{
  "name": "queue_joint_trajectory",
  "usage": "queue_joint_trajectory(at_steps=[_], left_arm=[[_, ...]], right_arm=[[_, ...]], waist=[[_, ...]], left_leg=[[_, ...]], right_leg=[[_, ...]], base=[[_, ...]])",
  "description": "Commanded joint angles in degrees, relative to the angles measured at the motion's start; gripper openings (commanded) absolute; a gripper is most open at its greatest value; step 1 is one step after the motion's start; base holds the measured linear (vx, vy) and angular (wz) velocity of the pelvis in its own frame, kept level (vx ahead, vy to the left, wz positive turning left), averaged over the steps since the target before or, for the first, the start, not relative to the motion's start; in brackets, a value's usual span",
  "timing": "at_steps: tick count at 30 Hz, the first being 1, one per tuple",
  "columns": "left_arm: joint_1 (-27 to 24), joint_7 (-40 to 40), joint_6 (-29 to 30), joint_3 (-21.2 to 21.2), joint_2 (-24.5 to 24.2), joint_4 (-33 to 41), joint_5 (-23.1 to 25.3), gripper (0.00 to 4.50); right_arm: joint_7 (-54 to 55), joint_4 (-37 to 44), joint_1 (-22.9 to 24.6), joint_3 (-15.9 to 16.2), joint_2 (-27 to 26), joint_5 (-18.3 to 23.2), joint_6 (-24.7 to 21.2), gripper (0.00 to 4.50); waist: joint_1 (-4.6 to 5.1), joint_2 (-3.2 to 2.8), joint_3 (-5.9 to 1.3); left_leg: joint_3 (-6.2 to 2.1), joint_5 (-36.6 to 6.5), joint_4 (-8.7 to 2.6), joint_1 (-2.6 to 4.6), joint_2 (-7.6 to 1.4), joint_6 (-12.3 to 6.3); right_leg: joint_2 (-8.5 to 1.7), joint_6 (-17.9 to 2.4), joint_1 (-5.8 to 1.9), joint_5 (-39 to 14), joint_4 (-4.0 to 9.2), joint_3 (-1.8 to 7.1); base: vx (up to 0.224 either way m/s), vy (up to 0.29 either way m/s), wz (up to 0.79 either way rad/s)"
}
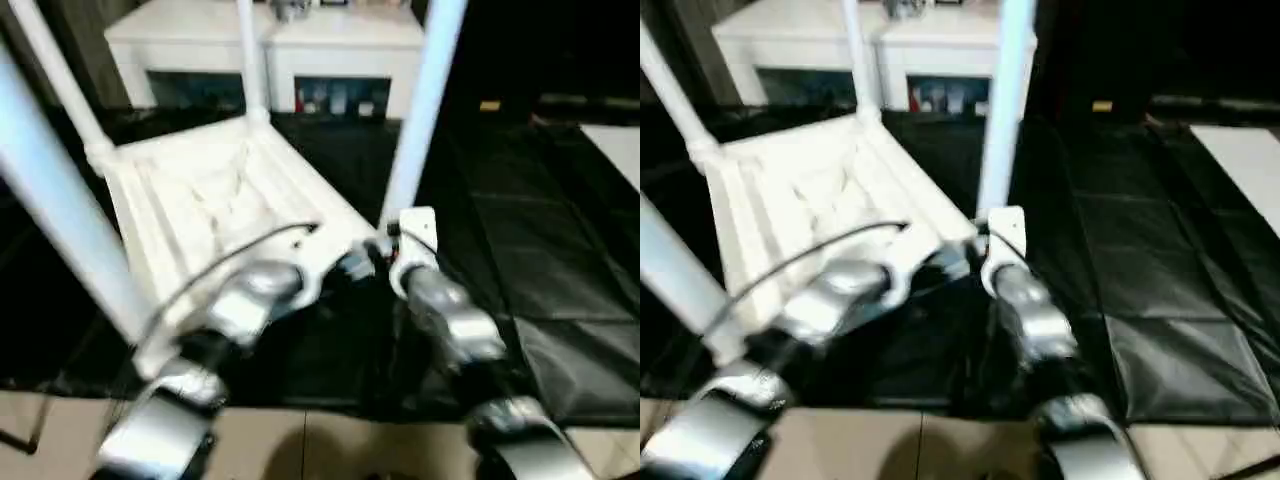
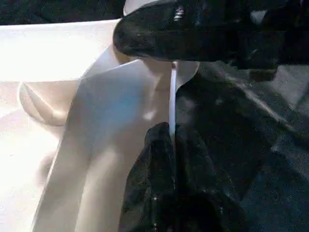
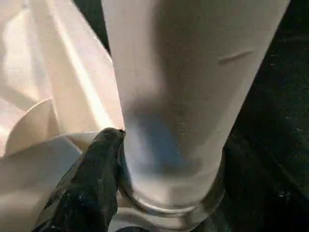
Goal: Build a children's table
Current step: Rotate leg to tighten
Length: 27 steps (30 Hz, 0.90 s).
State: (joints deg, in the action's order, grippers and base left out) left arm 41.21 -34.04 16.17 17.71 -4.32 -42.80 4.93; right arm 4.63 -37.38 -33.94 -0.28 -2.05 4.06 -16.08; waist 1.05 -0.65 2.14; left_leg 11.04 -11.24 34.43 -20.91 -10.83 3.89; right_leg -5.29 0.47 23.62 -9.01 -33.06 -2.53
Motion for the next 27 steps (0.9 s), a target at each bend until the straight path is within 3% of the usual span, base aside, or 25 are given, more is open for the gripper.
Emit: queue_joint_trajectory(at_steps=[1, 3, 5, 7, 8, 10, 11, 13, 15, 16, 18, 20, 23, 27], left_arm=[[1.43, 5.98, -1.08, -2.41, 0.11, -1.92, 0.65, 0.00], [1.19, 4.99, -1.76, -1.81, -0.44, -1.49, 1.15, 0.00], [0.91, 4.17, -2.11, -1.71, -0.76, -1.08, 1.14, 0.00], [0.04, 1.95, -2.61, -1.51, -1.81, 0.36, 0.87, 0.00], [-0.56, 0.37, -2.95, -1.23, -2.67, 1.31, 0.77, 0.00], [-2.06, -3.18, -3.41, -0.43, -4.56, 3.74, 0.52, 0.00], [-2.63, -4.50, -3.76, -0.10, -5.30, 4.64, 0.45, 0.00], [-3.85, -7.59, -4.64, 0.55, -6.90, 6.42, 0.13, 0.00], [-5.01, -10.75, -5.82, 1.10, -8.51, 7.96, -0.27, 0.00], [-5.60, -12.49, -5.87, 1.31, -9.39, 8.76, -0.63, 0.00], [-6.56, -15.86, -7.22, 1.73, -10.76, 10.05, -1.45, 0.00], [-8.60, -23.52, -8.63, 3.24, -13.56, 13.84, -3.87, 0.00], [-9.98, -28.94, -7.63, 3.88, -15.33, 17.36, -6.04, 0.00], [-10.89, -33.65, -6.47, 4.16, -16.91, 20.57, -7.59, 0.00]], right_arm=[[-2.86, -3.57, 1.26, 2.05, -2.47, 0.34, 0.83, 2.69], [-6.10, -2.21, 1.49, 2.40, -2.41, 0.64, 2.50, 2.69], [-6.79, -1.16, 1.77, 2.37, -2.18, 0.57, 3.27, 3.39], [-8.90, 1.66, 2.67, 2.41, -0.80, 0.81, 4.39, 3.41], [-10.30, 3.31, 3.14, 2.41, 0.45, 1.13, 4.76, 3.51], [-15.43, 7.22, 4.35, 2.92, 3.63, 2.40, 4.04, 3.80], [-18.32, 8.71, 4.90, 3.48, 5.17, 2.76, 3.72, 3.85], [-24.75, 12.11, 6.19, 4.86, 8.89, 3.54, 2.81, 4.11], [-31.76, 15.69, 7.70, 6.45, 13.04, 4.49, 1.87, 4.29], [-36.28, 17.88, 8.71, 7.51, 15.70, 5.22, 1.36, 4.29], [-43.05, 21.11, 10.34, 9.11, 19.84, 6.42, 0.64, 4.29], [-51.74, 24.80, 12.68, 10.63, 25.37, 7.26, 0.33, 4.29], [-56.50, 26.17, 13.72, 11.75, 28.58, 7.59, 0.63, 4.29], [-60.14, 26.92, 14.01, 13.13, 31.08, 7.48, 0.38, 4.29]], waist=[[-0.18, 0.30, -3.16], [-0.28, 0.44, -3.26], [-0.37, 0.47, -3.25], [-0.49, 0.40, -3.22], [-0.39, 0.38, -3.26], [-0.35, 0.56, -3.26], [-0.41, 0.46, -3.32], [-0.64, 0.40, -3.37], [-0.81, 0.20, -3.41], [-1.11, 0.21, -3.41], [-1.46, 0.17, -3.40], [-1.93, 0.13, -3.47], [-1.86, 0.08, -3.54], [-2.24, 0.01, -3.25]], left_leg=[[-1.00, -19.13, -4.82, 0.49, -1.18, -0.69], [-0.90, -17.98, -4.76, 0.25, -1.15, -1.62], [-0.80, -16.97, -4.72, 0.24, -1.18, -2.19], [-0.78, -17.27, -4.69, 0.22, -1.17, -2.57], [-0.99, -16.42, -4.82, -0.31, -1.18, -2.71], [-1.08, -15.52, -4.93, -0.70, -1.33, -3.13], [-0.99, -15.32, -4.77, -0.35, -1.42, -3.32], [-0.88, -14.62, -4.61, -0.27, -1.55, -4.01], [-0.58, -13.09, -4.40, 0.02, -1.60, -4.62], [-0.65, -12.73, -4.37, -0.04, -1.67, -5.11], [-0.60, -12.20, -4.31, -0.01, -1.83, -5.65], [-0.68, -11.43, -4.33, -0.07, -2.04, -6.02], [-0.54, -10.89, -4.22, 0.11, -2.07, -5.99], [-0.36, -11.49, -4.34, 0.41, -2.27, -5.80]], right_leg=[[-1.99, -9.57, -2.07, -21.45, 4.48, 1.10], [-2.04, -10.13, -2.37, -19.59, 4.26, 1.20], [-2.06, -10.62, -2.39, -18.86, 4.16, 1.25], [-2.12, -10.60, -2.41, -19.84, 4.27, 1.22], [-2.19, -10.17, -2.94, -19.42, 4.04, 1.20], [-2.16, -9.61, -3.25, -19.50, 3.95, 1.00], [-2.21, -10.09, -2.86, -19.24, 3.98, 1.11], [-2.15, -11.22, -3.00, -17.05, 3.86, 1.21], [-2.10, -12.64, -2.67, -14.04, 3.56, 1.33], [-1.99, -13.09, -3.03, -12.83, 3.38, 1.24], [-2.05, -13.73, -3.01, -11.31, 3.17, 1.32], [-2.20, -14.51, -3.25, -9.27, 2.79, 1.38], [-2.19, -16.10, -3.07, -7.82, 2.50, 1.42], [-2.18, -16.17, -2.77, -9.30, 2.69, 1.57]], base=[[0.000, 0.000, 0.00], [0.000, 0.000, 0.00], [0.000, 0.000, 0.00], [0.000, 0.000, 0.00], [0.000, 0.000, 0.00], [0.000, 0.000, 0.00], [0.000, 0.000, 0.00], [0.000, 0.000, 0.00], [0.000, 0.000, 0.00], [0.000, 0.000, 0.00], [0.000, 0.000, 0.00], [0.000, 0.000, 0.00], [0.000, 0.000, 0.00], [0.000, 0.000, 0.00]])
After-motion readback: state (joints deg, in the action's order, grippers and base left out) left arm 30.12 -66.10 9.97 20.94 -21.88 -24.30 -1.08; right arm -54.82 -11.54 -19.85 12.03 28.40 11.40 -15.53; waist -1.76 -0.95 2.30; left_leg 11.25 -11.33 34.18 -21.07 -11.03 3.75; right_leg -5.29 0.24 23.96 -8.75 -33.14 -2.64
